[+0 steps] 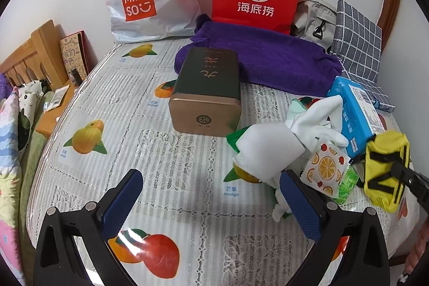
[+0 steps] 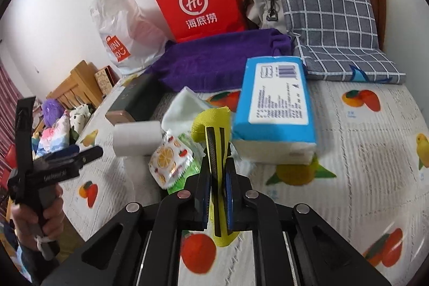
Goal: Organize soft objects
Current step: 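Grasp the white foam block with the left tool while the right tool lifts the bag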
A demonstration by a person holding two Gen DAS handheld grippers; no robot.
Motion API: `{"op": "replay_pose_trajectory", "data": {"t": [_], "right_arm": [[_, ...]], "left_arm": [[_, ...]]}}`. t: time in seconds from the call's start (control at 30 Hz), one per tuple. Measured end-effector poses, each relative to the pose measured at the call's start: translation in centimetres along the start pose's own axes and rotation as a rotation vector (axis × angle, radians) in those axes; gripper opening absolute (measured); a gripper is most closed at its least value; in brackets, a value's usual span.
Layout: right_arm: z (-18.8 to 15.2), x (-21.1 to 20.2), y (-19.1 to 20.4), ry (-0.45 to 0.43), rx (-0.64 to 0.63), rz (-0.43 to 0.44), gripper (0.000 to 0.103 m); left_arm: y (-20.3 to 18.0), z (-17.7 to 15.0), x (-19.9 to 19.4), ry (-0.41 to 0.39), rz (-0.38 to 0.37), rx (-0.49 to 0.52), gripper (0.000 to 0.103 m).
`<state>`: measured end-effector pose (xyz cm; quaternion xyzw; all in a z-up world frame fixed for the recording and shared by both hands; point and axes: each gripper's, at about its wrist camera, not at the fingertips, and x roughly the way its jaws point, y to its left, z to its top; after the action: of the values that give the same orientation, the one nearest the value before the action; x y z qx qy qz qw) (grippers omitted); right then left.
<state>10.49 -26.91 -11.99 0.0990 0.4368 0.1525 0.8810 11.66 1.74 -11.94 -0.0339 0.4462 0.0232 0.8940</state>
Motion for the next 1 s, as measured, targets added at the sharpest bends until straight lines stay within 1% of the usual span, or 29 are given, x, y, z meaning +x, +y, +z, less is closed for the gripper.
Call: {"op": "replay_pose_trajectory", "data": {"t": [0.1,0.23,0.43,0.67,0.77,0.8,0.83,0.9,0.93,0.97,1.0], "right_arm": [[-0.6,-0.7,-0.7,0.025,-0.002,-0.004,0.010],[-1.2,-0.1,-1.6,0.070,-0.001,-0.019,0.010],[-1.5,1.9,-2.6,0.094,0.017,0.047,0.016],[-1.5,3.7,-3.2,0.132,0.026,0.069,0.019],[-1.6,4.5,-3.2,0.150,0.022,0.063,0.020],[-1.7,4.7,-3.2,0.157,0.022,0.063,0.021],[-1.7,4.9,-3.2,0.162,0.020,0.064,0.021],[-1.7,4.8,-3.2,0.155,0.016,0.064,0.021],[-1.7,4.7,-3.1,0.149,0.016,0.066,0.021],[-1.6,4.7,-3.1,0.146,0.016,0.065,0.020],[-1.6,4.6,-3.1,0.141,0.018,0.063,0.016]], "left_arm": [[-0.6,0.2,0.2,-0.005,-0.005,0.006,0.102],[-1.6,0.4,0.9,0.002,-0.002,0.027,0.102],[-3.1,0.9,2.5,0.023,0.004,0.059,0.102],[-4.0,1.5,4.3,0.041,-0.008,0.089,0.101],[-4.4,1.5,4.9,0.047,-0.033,0.097,0.096],[-4.5,1.5,5.0,0.045,-0.046,0.101,0.090],[-4.6,1.5,5.0,0.043,-0.054,0.106,0.087],[-4.8,1.5,4.9,0.038,-0.070,0.116,0.073],[-5.0,1.6,4.9,0.038,-0.084,0.121,0.068],[-5.0,1.6,4.9,0.039,-0.098,0.126,0.058],[-5.2,1.6,4.8,0.040,-0.107,0.132,0.057]]}}
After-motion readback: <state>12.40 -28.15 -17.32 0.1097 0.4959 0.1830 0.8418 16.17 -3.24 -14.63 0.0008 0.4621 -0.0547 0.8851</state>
